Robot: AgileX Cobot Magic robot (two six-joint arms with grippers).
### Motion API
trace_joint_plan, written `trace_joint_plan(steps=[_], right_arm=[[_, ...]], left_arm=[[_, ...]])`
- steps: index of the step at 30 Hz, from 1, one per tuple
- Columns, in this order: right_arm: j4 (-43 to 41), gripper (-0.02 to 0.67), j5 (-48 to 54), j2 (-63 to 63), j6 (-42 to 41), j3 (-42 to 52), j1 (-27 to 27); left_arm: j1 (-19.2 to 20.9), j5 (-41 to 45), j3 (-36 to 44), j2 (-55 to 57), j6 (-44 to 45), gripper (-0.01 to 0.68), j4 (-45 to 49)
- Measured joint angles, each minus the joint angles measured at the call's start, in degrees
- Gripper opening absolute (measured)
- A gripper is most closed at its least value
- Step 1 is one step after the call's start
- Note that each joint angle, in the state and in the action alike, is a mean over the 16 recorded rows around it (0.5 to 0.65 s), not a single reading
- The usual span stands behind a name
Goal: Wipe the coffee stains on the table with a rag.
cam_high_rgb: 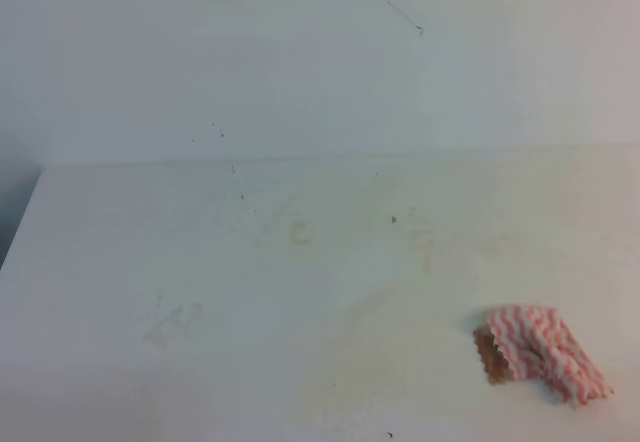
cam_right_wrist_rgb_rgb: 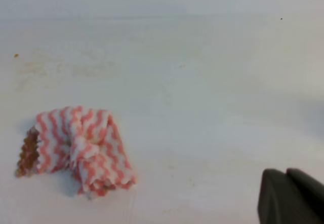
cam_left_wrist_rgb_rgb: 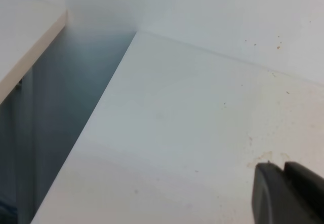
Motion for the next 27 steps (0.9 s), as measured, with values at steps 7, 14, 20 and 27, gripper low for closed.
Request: trace_joint_plan(steps=[7, 14, 20, 27], right_arm=[[-0.02, -0.002, 0.00, 0.00, -0.02, 0.00, 0.00], [-0.02, -0.002, 0.00, 0.00, -0.02, 0.00, 0.00], [-0.02, -0.002, 0.00, 0.00, -0.02, 0.00, 0.00], [-0.02, -0.002, 0.00, 0.00, -0.02, 0.00, 0.00]], left_arm=[[0.00, 0.00, 0.11, -0.10, 0.00, -0.002, 0.00], [0.00, 0.00, 0.11, -0.10, 0.00, -0.002, 0.00], [0.00, 0.00, 0.11, -0.30, 0.00, -0.002, 0.00], [0.00, 0.01, 0.09, -0.48, 0.00, -0.002, 0.00]])
